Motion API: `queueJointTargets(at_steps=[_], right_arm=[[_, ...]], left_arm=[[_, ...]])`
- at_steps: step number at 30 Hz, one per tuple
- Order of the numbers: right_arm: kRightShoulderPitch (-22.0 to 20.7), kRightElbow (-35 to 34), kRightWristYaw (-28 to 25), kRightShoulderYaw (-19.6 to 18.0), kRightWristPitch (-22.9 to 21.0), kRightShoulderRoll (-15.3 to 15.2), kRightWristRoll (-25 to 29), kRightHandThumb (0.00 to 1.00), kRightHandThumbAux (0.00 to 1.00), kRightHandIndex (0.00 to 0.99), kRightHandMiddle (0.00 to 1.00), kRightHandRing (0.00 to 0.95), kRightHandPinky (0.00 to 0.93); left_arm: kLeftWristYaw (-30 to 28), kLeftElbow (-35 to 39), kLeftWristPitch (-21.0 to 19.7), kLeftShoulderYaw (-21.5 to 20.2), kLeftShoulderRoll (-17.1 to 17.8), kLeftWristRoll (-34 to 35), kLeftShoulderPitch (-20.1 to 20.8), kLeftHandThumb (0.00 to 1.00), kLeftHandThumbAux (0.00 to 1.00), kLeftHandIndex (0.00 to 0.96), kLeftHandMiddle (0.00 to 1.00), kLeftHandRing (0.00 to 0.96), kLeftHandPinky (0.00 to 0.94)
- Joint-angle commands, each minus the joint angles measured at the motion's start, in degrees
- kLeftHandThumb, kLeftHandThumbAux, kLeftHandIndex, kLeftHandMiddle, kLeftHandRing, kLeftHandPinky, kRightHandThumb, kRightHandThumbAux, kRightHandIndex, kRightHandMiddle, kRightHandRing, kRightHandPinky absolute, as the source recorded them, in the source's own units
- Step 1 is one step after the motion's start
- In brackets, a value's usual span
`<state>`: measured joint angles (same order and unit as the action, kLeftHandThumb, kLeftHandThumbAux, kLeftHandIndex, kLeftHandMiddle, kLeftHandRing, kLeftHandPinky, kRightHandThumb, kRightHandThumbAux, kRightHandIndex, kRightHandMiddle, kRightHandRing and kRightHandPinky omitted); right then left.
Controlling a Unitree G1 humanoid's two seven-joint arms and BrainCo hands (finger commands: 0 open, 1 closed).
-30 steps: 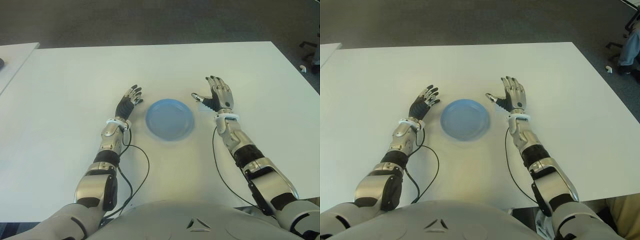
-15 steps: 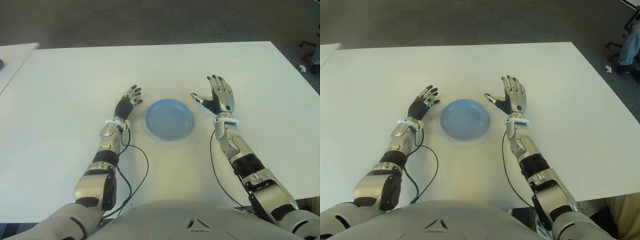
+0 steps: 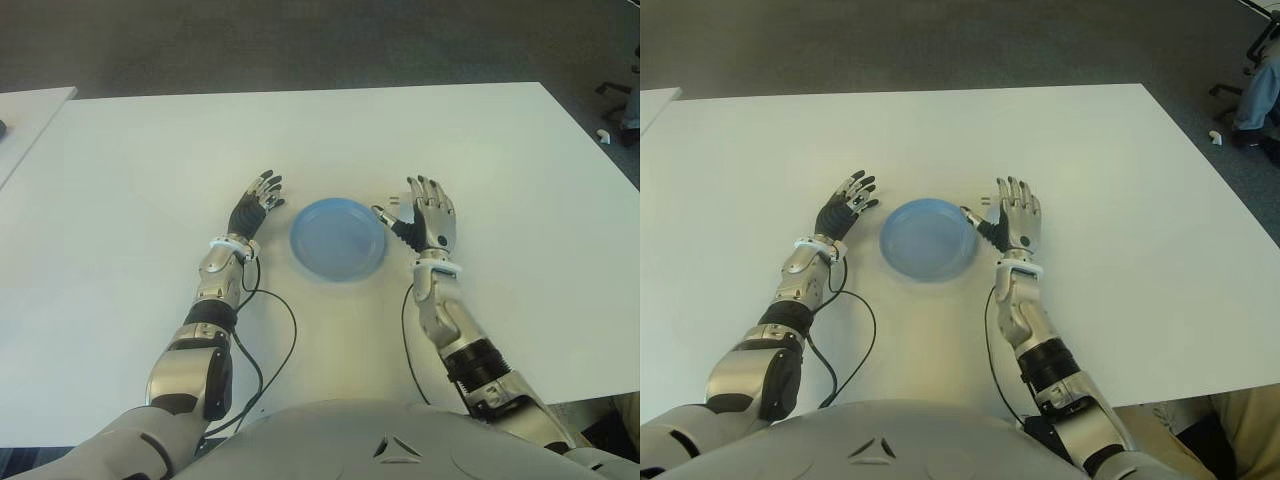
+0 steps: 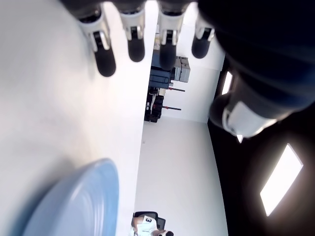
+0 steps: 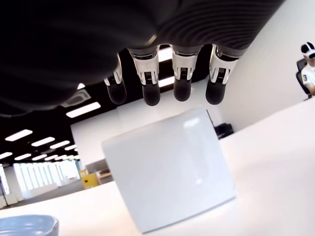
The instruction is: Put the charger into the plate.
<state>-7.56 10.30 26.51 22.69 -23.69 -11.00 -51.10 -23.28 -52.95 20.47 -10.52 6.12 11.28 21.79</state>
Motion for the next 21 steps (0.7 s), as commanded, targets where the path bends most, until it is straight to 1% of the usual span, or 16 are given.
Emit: queueJointTargets(at_steps=[1,4,7,11,19,21], right_arm=[[1.0,-1.4,-0.9,-0.1,-4.0,1.9,-1.4,0.355,0.145,0.000,0.000,0.000,0.000],[1.6,-2.7,-0.8,-0.4,-7.3,4.0,-2.0,0.347,0.156,0.000,0.000,0.000,0.000],[1.7,-3.0,0.0,-0.7,-8.7,5.1,-2.2,0.342,0.164,0.000,0.000,0.000,0.000],[1.7,-2.7,1.9,-1.2,-11.7,8.0,-2.4,0.334,0.170,0.000,0.000,0.000,0.000],[1.5,-2.1,4.4,-1.4,-14.2,11.4,-2.0,0.322,0.171,0.000,0.000,0.000,0.000],[0.9,-1.5,5.1,-1.7,-15.4,13.1,-1.6,0.322,0.170,0.000,0.000,0.000,0.000]], left_arm=[[-0.3,-1.7,-1.7,0.0,0.3,-0.1,-1.0,0.000,0.630,0.036,0.129,0.094,0.049],[-0.3,-1.8,-1.6,0.0,0.3,-0.2,-1.0,0.000,0.632,0.039,0.131,0.095,0.048],[-0.3,-1.8,-1.6,0.0,0.3,-0.2,-1.0,0.000,0.631,0.041,0.133,0.097,0.053],[-0.5,-2.2,-1.5,0.1,0.4,-0.4,-0.8,0.000,0.631,0.045,0.138,0.107,0.070],[-0.7,-2.6,-1.2,0.3,0.5,-0.4,-0.5,0.000,0.632,0.045,0.139,0.113,0.077],[-0.8,-2.7,-1.2,0.3,0.5,-0.5,-0.5,0.000,0.633,0.045,0.139,0.113,0.076]])
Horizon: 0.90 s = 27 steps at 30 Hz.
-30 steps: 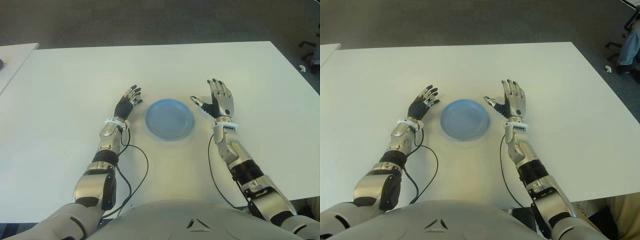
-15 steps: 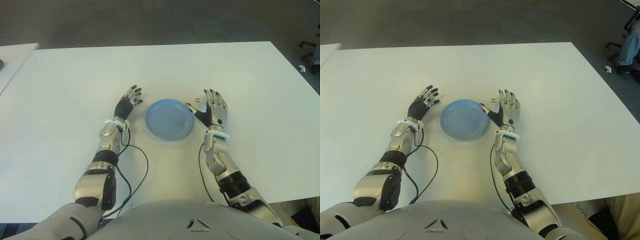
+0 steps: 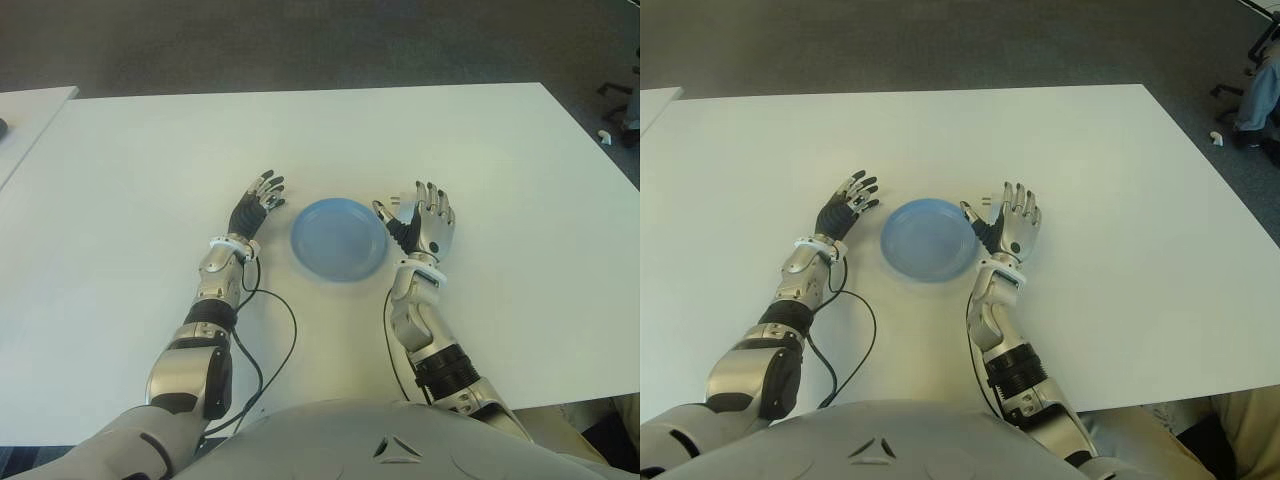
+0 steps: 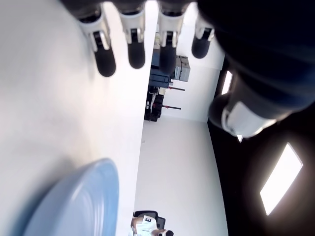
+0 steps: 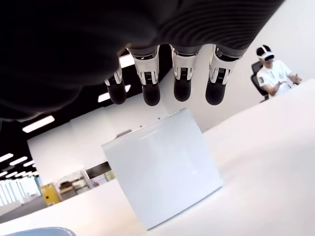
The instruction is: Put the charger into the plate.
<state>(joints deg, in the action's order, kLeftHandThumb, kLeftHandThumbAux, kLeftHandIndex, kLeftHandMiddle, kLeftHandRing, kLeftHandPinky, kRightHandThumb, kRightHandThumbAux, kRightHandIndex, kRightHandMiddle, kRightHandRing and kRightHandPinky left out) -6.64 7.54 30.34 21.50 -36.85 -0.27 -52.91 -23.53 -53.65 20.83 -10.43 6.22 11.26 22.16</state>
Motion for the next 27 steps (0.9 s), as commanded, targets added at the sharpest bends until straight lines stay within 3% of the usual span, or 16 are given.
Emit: queueJointTargets(at_steps=[1,7,17,27], right_arm=[[-0.2,1.4,1.4,-0.6,-2.7,3.0,0.3,0.323,0.170,0.000,0.000,0.000,0.000],[-2.7,5.3,3.7,-1.5,-3.7,4.9,1.4,0.325,0.171,0.000,0.000,0.000,0.000],[-6.6,12.9,10.4,-3.0,-2.0,4.9,3.0,0.352,0.178,0.000,0.000,0.000,0.000],[-8.2,15.2,12.2,-2.9,-1.7,4.3,3.7,0.365,0.173,0.000,0.000,0.000,0.000]], left_arm=[[-0.5,-2.1,-1.5,0.2,0.4,-0.4,-0.8,0.000,0.634,0.047,0.141,0.115,0.078],[-0.5,-2.5,-1.4,0.3,0.5,-0.5,-0.6,0.000,0.638,0.054,0.149,0.122,0.089],[-0.9,-2.8,-1.3,0.0,0.6,-0.2,-0.6,0.000,0.629,0.074,0.155,0.140,0.129],[-1.9,-3.2,-1.0,-0.5,1.1,0.1,-0.5,0.000,0.625,0.076,0.152,0.140,0.118]])
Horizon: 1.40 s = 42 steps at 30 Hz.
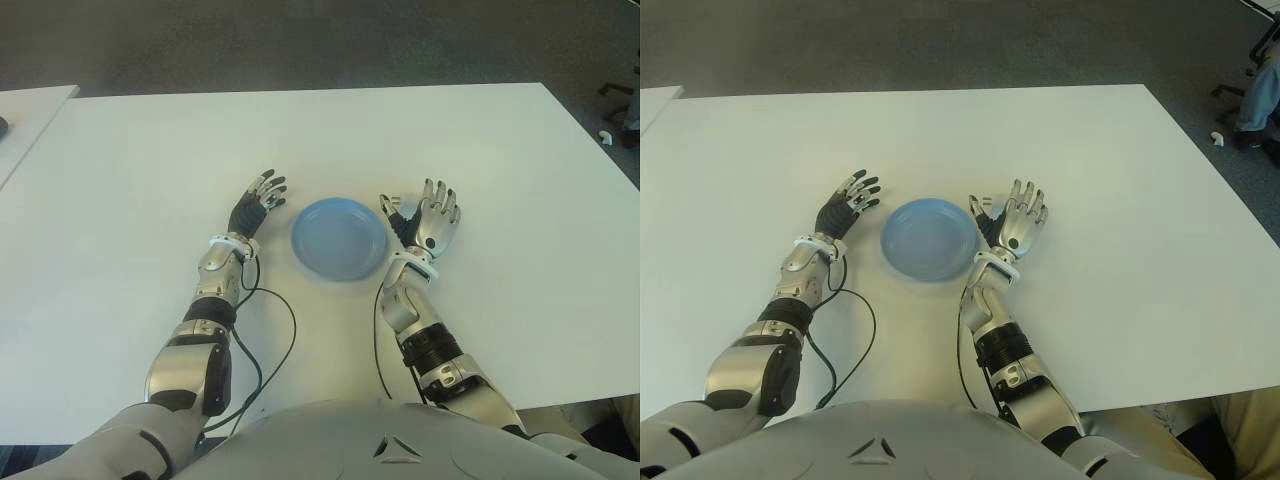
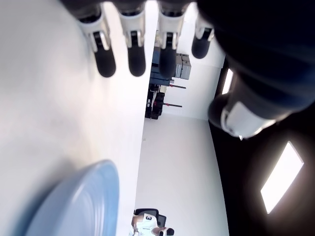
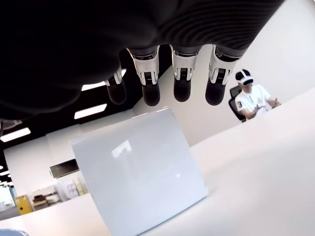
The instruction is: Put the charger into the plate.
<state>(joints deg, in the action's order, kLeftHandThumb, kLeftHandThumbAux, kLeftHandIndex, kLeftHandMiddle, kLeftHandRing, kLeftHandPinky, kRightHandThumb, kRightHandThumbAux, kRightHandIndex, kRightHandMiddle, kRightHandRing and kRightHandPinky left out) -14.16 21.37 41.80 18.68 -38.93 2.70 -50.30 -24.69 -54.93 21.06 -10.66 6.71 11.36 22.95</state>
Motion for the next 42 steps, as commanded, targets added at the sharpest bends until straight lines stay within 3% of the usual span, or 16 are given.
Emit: queueJointTargets(at_steps=[1,21,42], right_arm=[[-1.1,1.7,0.7,-0.2,0.3,1.2,1.2,0.364,0.172,0.000,0.000,0.000,0.000],[-7.6,9.9,1.5,-1.5,1.1,-0.5,2.8,0.355,0.177,0.000,0.000,0.000,0.000],[-10.7,15.7,5.2,-3.5,4.0,-1.4,6.4,0.364,0.162,0.000,0.000,0.000,0.000]], left_arm=[[-0.8,-2.0,-1.2,-0.2,0.6,0.0,-1.2,0.000,0.625,0.074,0.150,0.138,0.115],[-2.1,-2.4,-1.2,-0.6,1.4,0.5,-1.4,0.000,0.608,0.047,0.133,0.116,0.105],[-3.2,-2.2,-1.2,-0.9,1.8,1.2,-1.4,0.000,0.613,0.068,0.144,0.126,0.126]])
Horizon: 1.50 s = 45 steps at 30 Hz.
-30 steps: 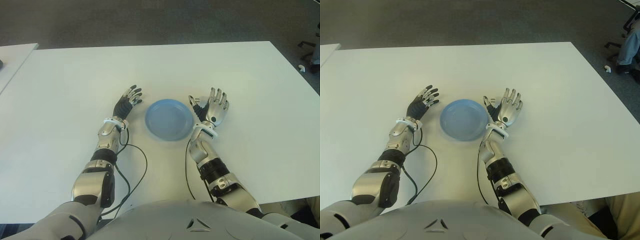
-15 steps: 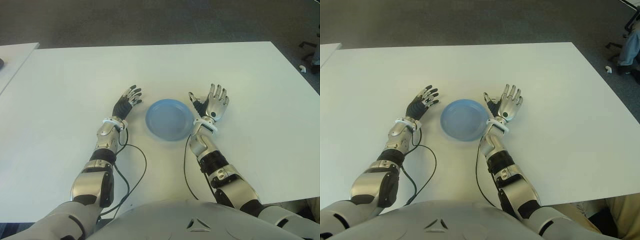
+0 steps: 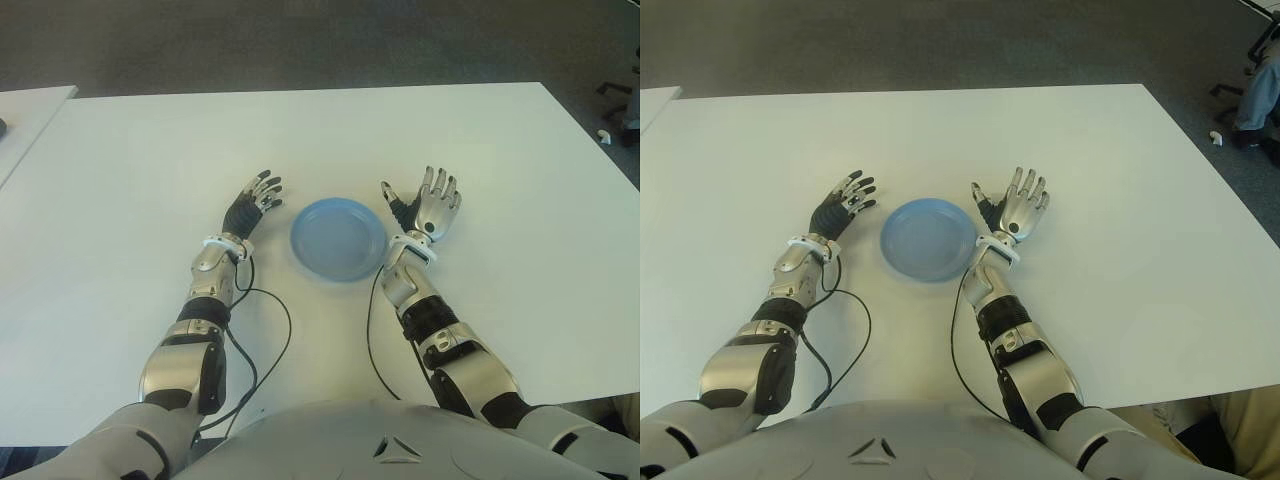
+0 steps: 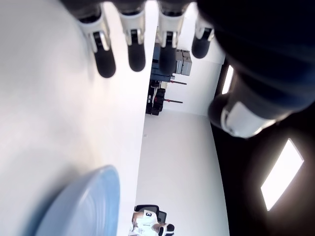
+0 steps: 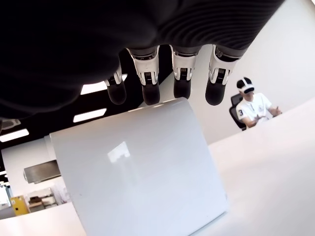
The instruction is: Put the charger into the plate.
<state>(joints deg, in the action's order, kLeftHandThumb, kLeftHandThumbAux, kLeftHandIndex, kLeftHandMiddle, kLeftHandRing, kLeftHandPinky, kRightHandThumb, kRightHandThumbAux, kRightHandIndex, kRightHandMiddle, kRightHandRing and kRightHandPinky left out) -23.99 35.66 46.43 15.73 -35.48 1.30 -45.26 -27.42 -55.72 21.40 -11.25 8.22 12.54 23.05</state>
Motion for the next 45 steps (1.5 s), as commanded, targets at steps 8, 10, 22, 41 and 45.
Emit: queueJointTargets(at_steps=[8,10,22,41,45], right_arm=[[-1.9,3.8,1.2,-1.0,1.1,-0.3,2.7,0.356,0.165,0.000,0.000,0.000,0.000],[-2.1,4.3,1.3,-1.1,1.1,-0.3,2.9,0.353,0.166,0.000,0.000,0.000,0.000],[-2.3,5.9,1.5,-1.5,1.0,-0.6,4.3,0.342,0.169,0.000,0.000,0.000,0.000],[-2.8,10.6,2.4,-3.1,3.1,0.1,8.1,0.354,0.181,0.000,0.000,0.000,0.000],[-3.0,12.5,3.1,-3.4,4.4,0.2,8.9,0.352,0.179,0.000,0.000,0.000,0.000]], left_arm=[[-0.6,-1.2,-1.3,-0.1,0.6,-0.2,-1.5,0.000,0.604,0.050,0.130,0.110,0.098],[-0.7,-1.2,-1.2,-0.1,0.7,-0.3,-1.6,0.000,0.600,0.047,0.128,0.108,0.099],[-1.1,-1.1,-1.1,-0.1,1.1,-0.2,-1.6,0.000,0.598,0.038,0.121,0.103,0.104],[-1.2,-0.4,-1.4,-0.1,1.4,-0.1,-2.0,0.000,0.597,0.037,0.116,0.100,0.105],[-1.3,-0.1,-1.7,-0.1,1.4,0.0,-2.1,0.000,0.598,0.036,0.117,0.104,0.116]])
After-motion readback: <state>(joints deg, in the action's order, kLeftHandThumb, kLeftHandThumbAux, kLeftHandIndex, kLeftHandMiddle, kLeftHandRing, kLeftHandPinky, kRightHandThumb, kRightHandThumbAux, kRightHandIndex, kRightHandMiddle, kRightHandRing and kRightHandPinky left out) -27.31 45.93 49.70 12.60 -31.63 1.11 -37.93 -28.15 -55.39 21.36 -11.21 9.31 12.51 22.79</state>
